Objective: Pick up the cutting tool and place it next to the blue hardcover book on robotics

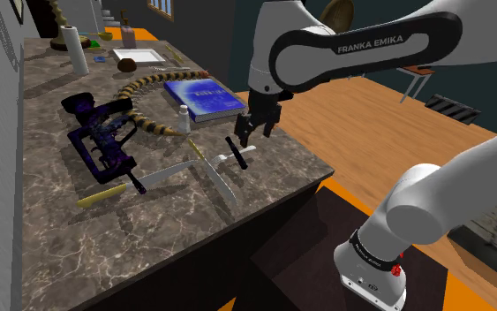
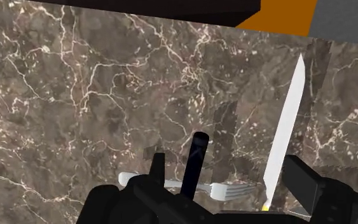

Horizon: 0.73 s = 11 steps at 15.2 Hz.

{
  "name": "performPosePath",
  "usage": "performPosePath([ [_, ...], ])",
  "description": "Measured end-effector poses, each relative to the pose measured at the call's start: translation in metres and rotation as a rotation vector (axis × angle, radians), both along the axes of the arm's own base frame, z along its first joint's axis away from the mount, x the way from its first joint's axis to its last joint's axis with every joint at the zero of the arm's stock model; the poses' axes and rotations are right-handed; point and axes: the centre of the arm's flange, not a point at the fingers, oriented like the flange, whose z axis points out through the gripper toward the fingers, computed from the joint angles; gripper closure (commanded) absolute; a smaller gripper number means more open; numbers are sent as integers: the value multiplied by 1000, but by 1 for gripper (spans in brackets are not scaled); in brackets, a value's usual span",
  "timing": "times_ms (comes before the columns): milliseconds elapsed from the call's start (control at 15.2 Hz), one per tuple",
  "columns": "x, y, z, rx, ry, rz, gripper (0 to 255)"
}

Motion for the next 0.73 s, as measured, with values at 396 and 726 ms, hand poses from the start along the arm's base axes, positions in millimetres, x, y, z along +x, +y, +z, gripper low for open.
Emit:
performPosePath([
  [396, 44, 40, -46, 31, 0, -57, 0],
  [726, 79, 72, -87, 57, 0, -105, 0],
])
